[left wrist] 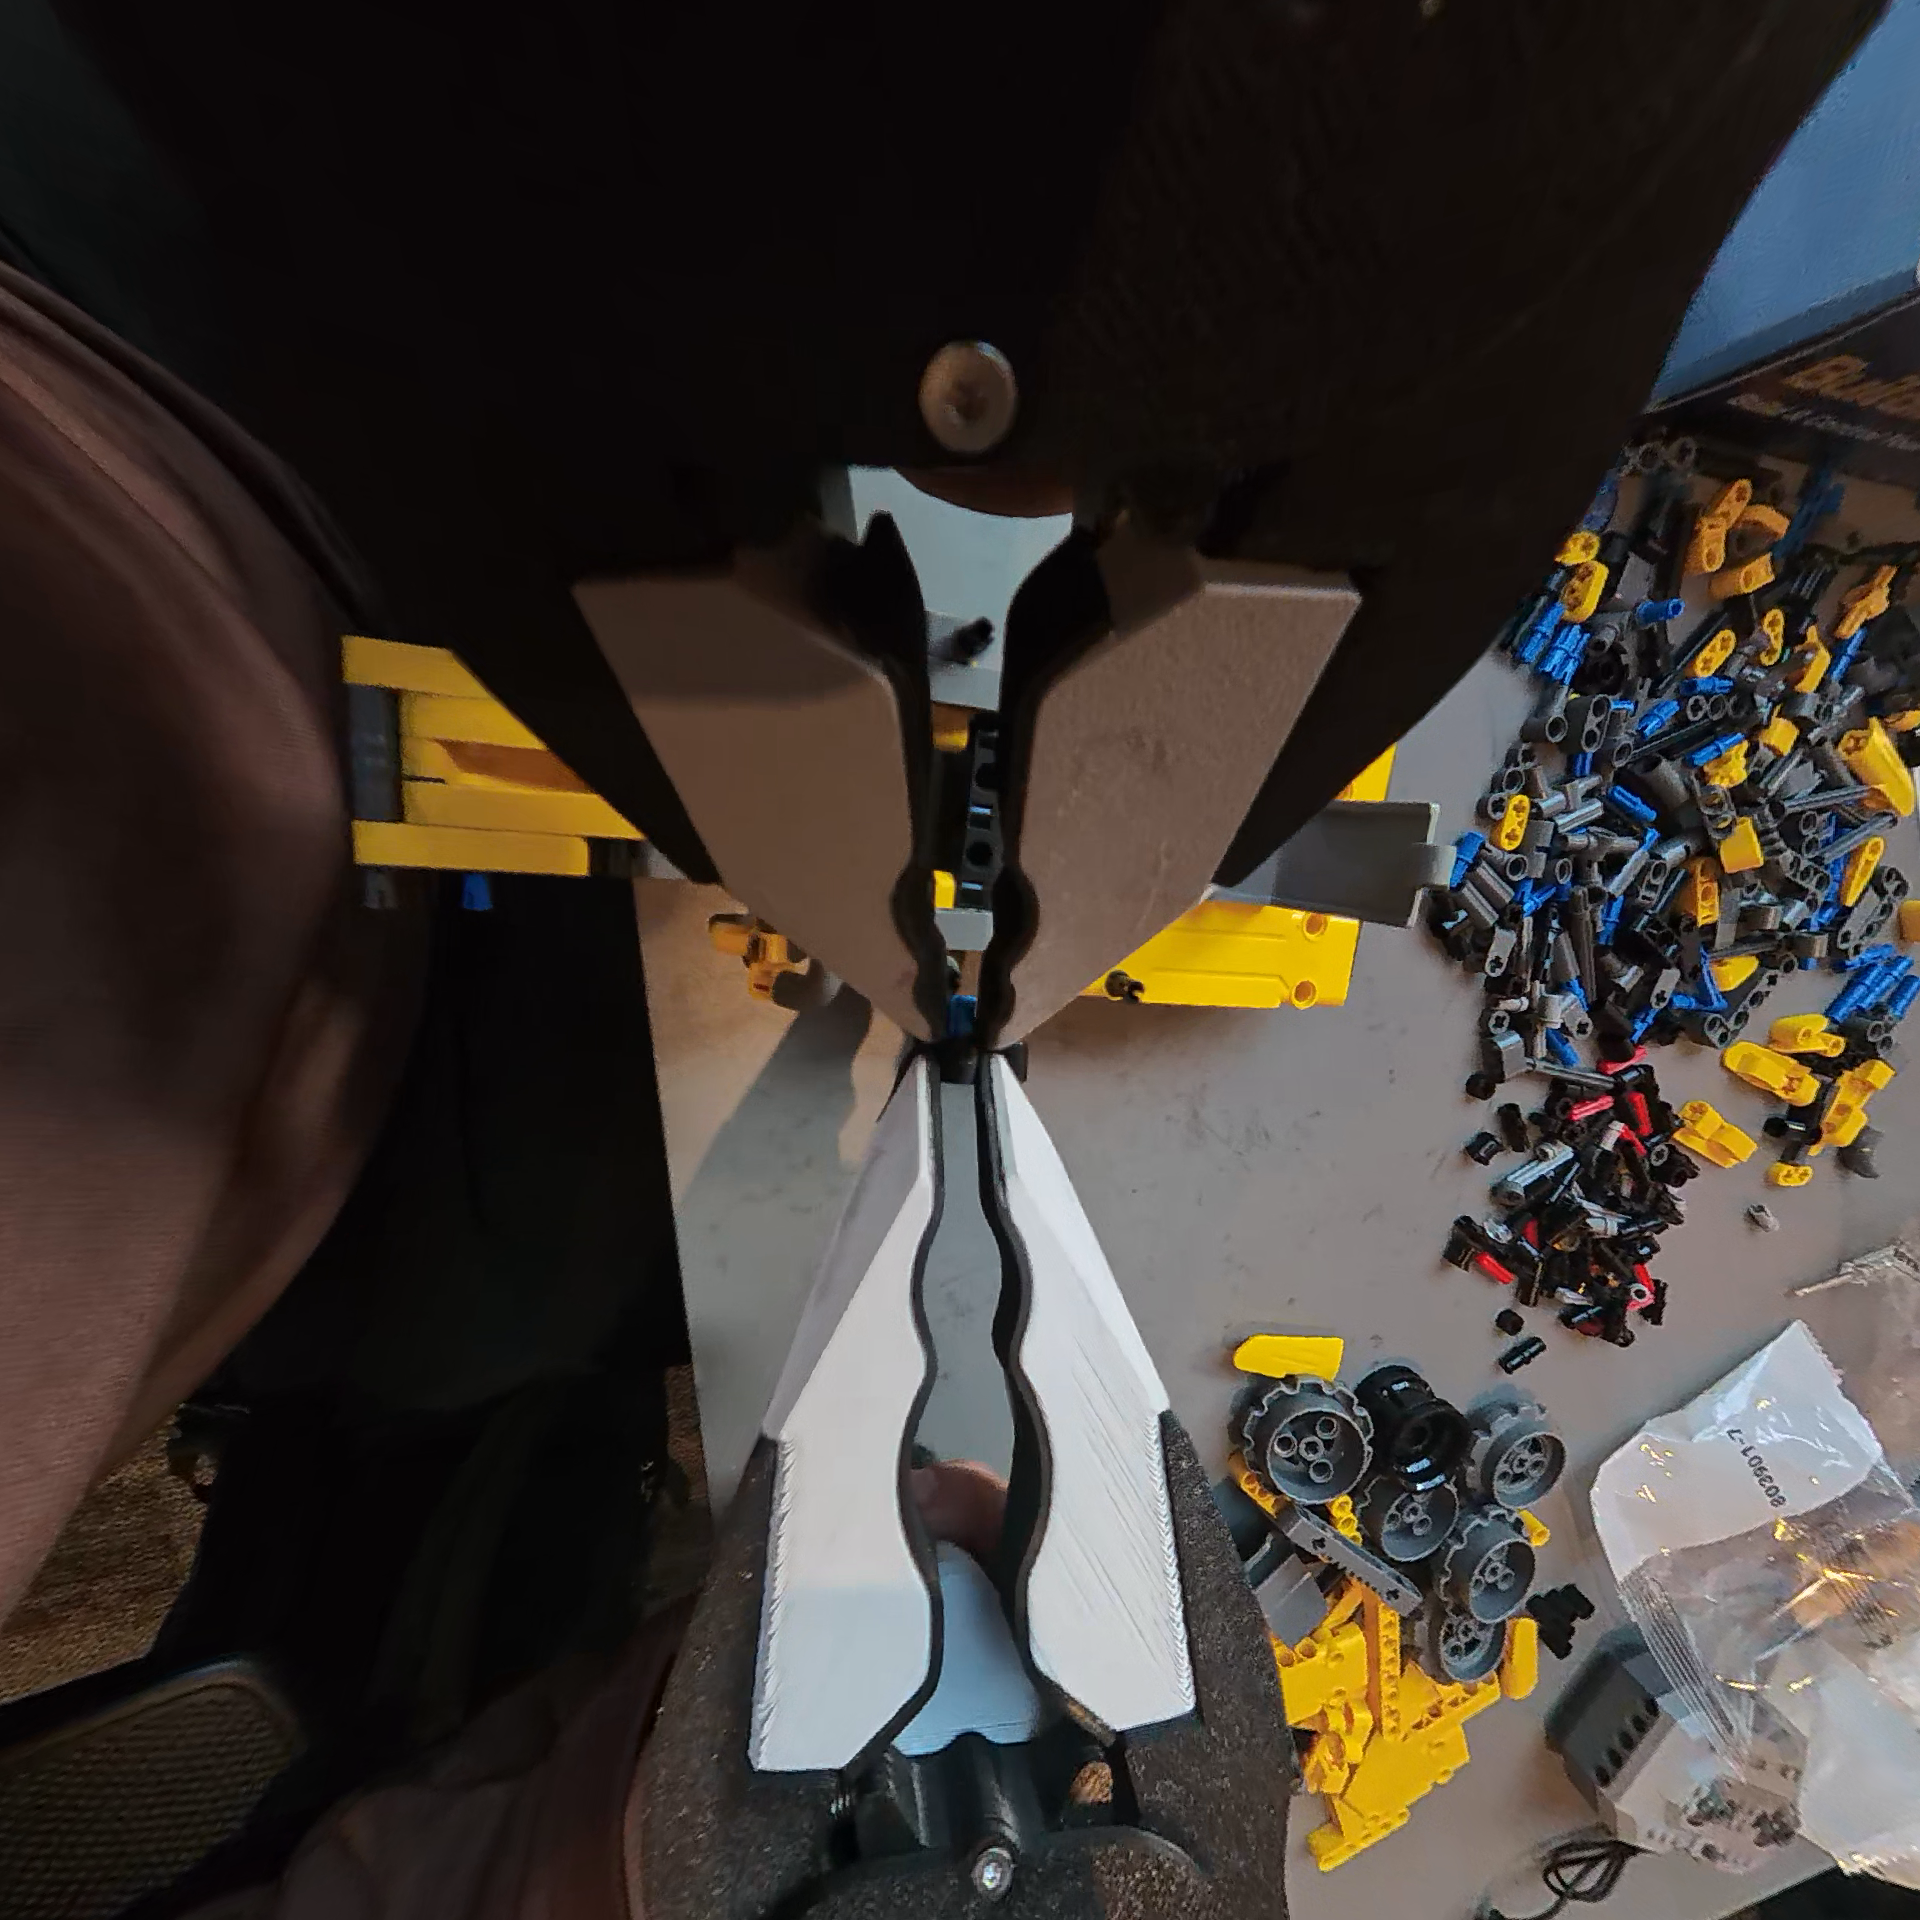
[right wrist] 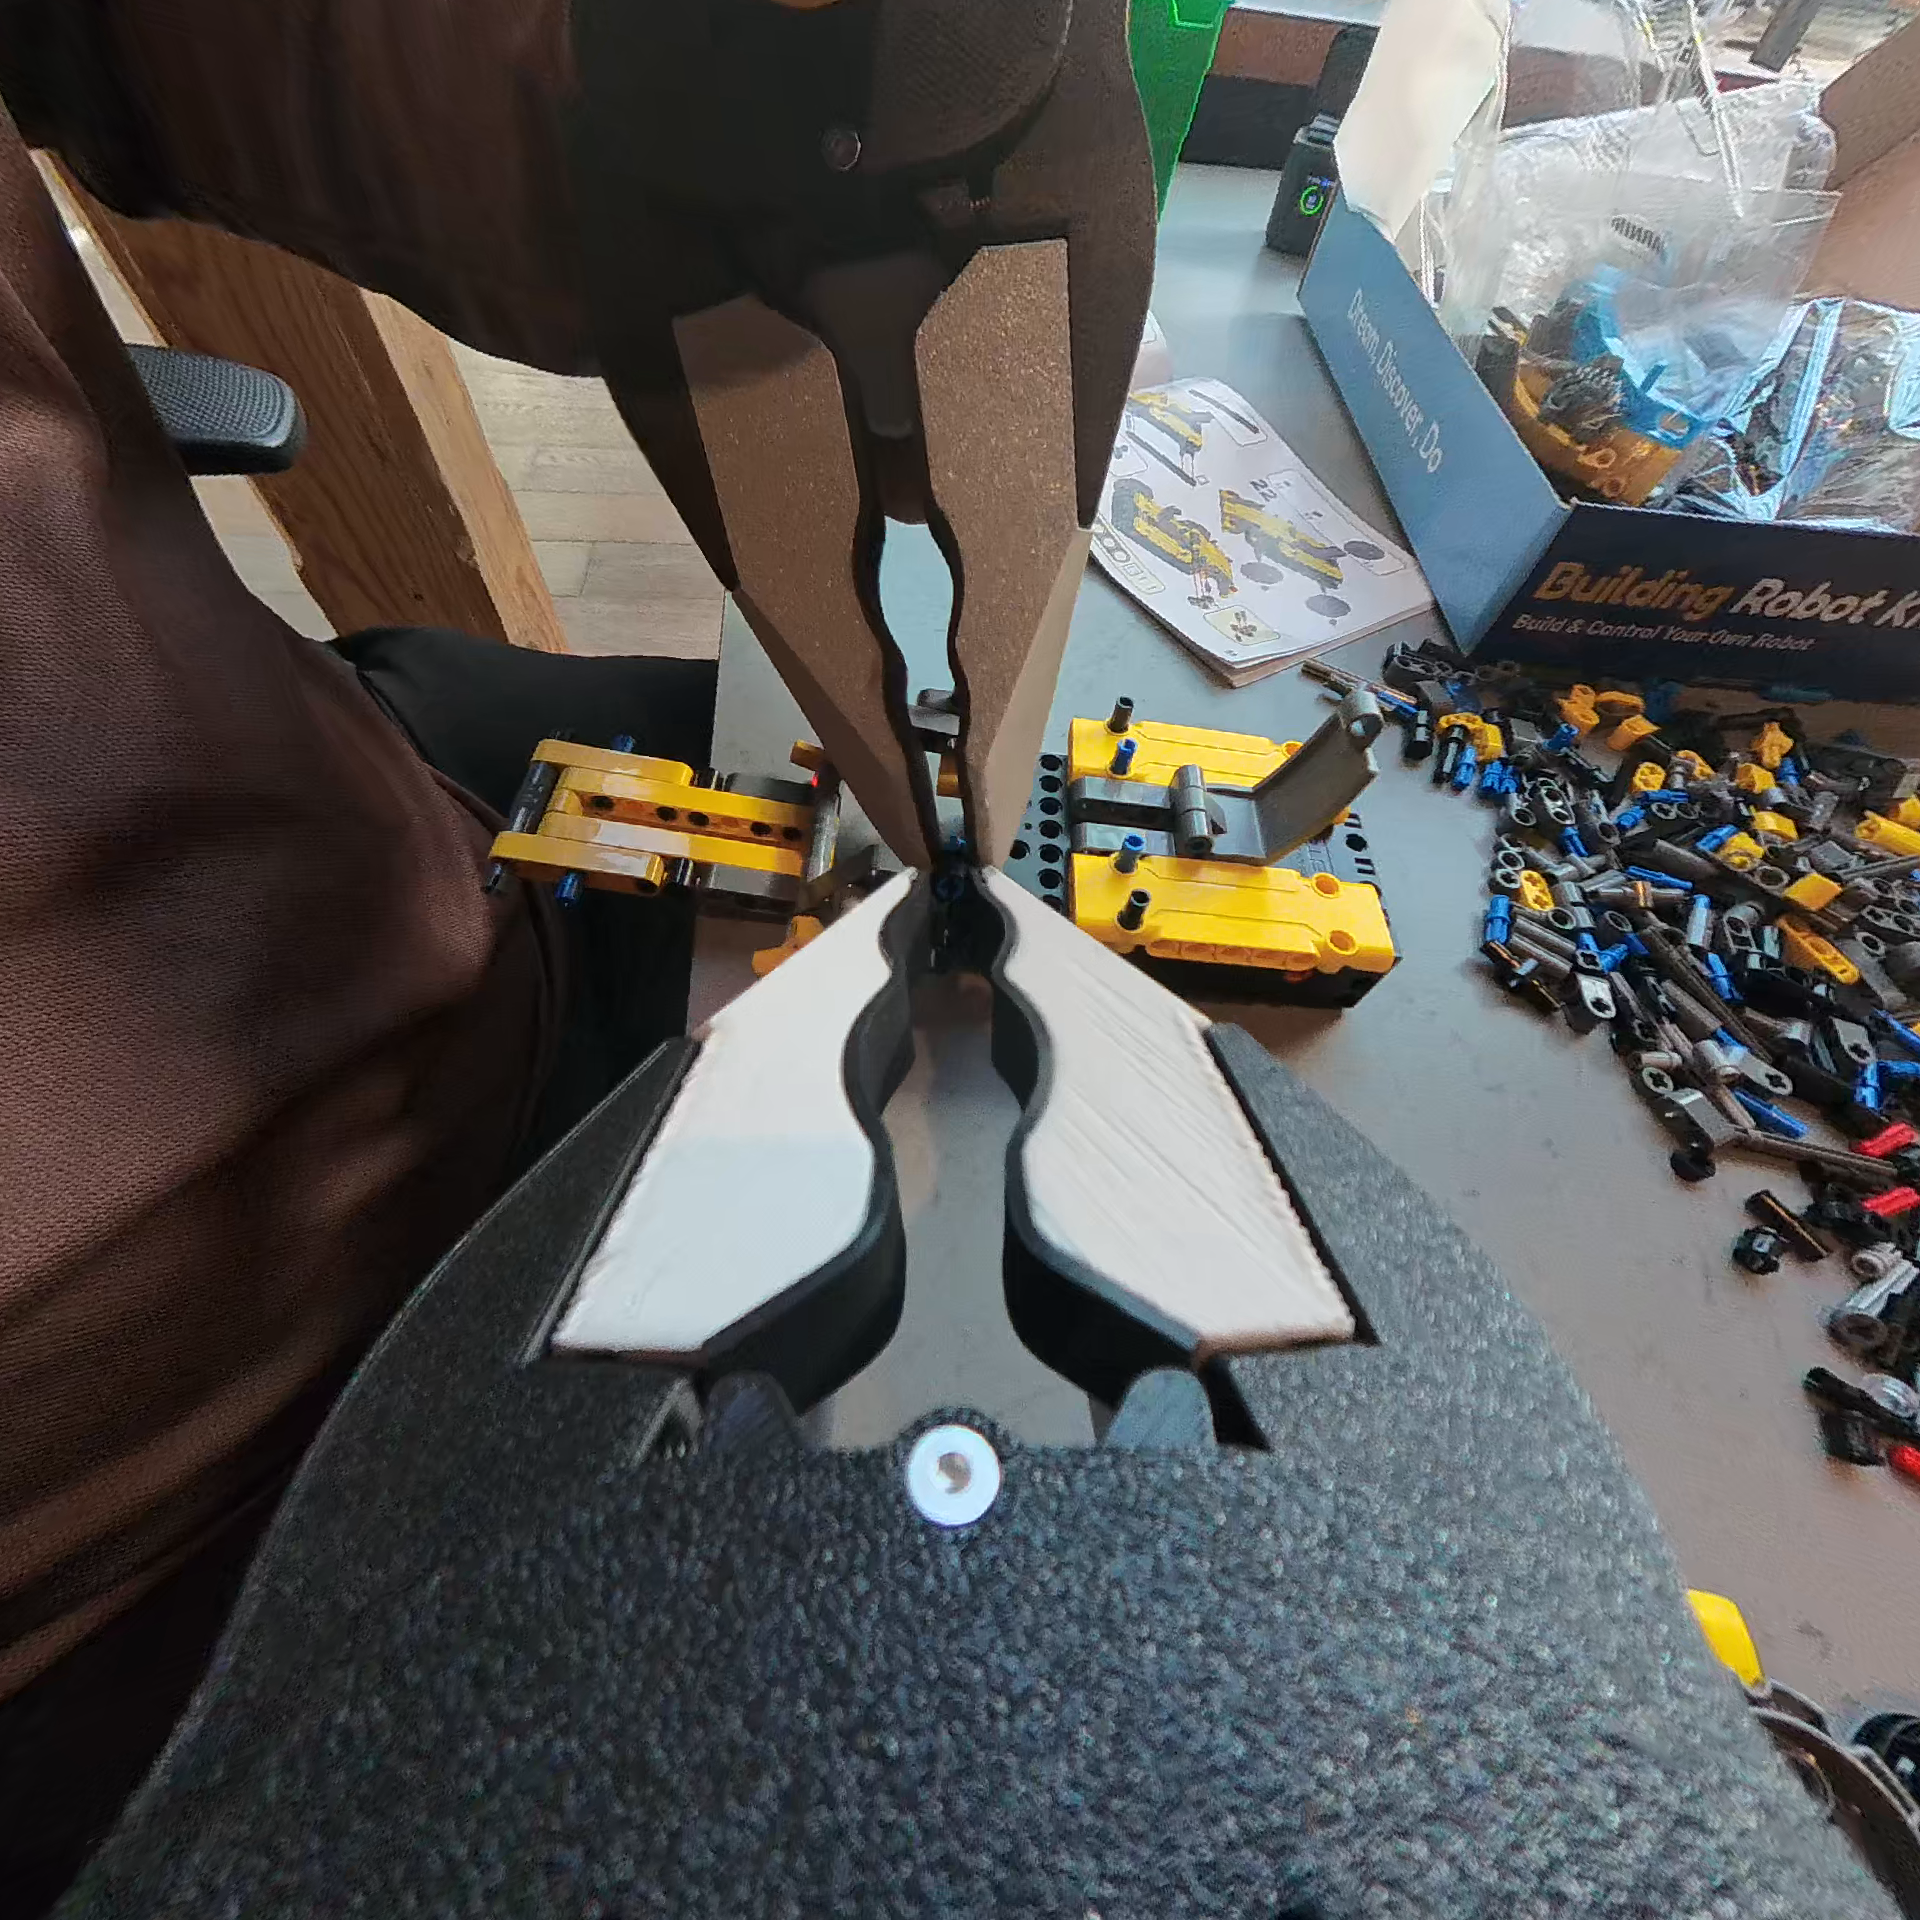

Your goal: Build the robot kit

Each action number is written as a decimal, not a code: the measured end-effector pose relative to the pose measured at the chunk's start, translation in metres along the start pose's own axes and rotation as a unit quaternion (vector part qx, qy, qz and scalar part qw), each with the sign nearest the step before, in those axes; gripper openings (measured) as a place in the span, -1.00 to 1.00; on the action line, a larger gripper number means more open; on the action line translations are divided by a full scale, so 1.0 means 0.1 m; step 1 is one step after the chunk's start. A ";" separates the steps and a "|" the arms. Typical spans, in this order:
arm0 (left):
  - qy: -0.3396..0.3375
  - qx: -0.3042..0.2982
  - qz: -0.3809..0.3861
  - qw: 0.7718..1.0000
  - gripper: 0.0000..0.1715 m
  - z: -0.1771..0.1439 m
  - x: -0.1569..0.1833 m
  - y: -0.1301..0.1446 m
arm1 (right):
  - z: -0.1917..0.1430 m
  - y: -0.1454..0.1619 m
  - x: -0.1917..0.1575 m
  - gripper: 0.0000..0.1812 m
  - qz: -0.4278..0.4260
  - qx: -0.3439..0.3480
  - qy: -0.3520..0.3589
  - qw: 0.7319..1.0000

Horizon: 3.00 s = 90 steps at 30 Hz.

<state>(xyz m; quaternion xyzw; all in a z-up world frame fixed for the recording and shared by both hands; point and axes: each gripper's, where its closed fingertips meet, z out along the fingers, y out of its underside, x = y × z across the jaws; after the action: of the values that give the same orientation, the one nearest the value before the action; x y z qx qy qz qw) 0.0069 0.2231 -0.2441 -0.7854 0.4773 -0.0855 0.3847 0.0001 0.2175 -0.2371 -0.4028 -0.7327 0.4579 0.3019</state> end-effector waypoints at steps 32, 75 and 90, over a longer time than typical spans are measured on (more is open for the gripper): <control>0.001 0.003 -0.048 0.999 -0.98 0.02 -0.01 0.05 | 0.04 0.13 0.05 -0.96 -0.036 -0.082 0.080 0.993; 0.058 0.014 -0.068 0.996 -0.86 0.02 -0.03 0.32 | 0.16 0.33 0.12 -0.98 0.073 -0.109 -0.001 0.991; 0.061 0.002 -0.057 0.997 -0.85 0.03 -0.03 0.33 | 0.18 0.35 0.13 -0.97 0.115 -0.157 -0.082 0.978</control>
<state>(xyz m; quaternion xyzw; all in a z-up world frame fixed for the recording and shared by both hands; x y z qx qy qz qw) -0.0161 0.2186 -0.2684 -0.8039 0.4540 -0.1557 0.3513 -0.0106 0.2301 -0.2751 -0.4879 -0.7665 0.4002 0.1195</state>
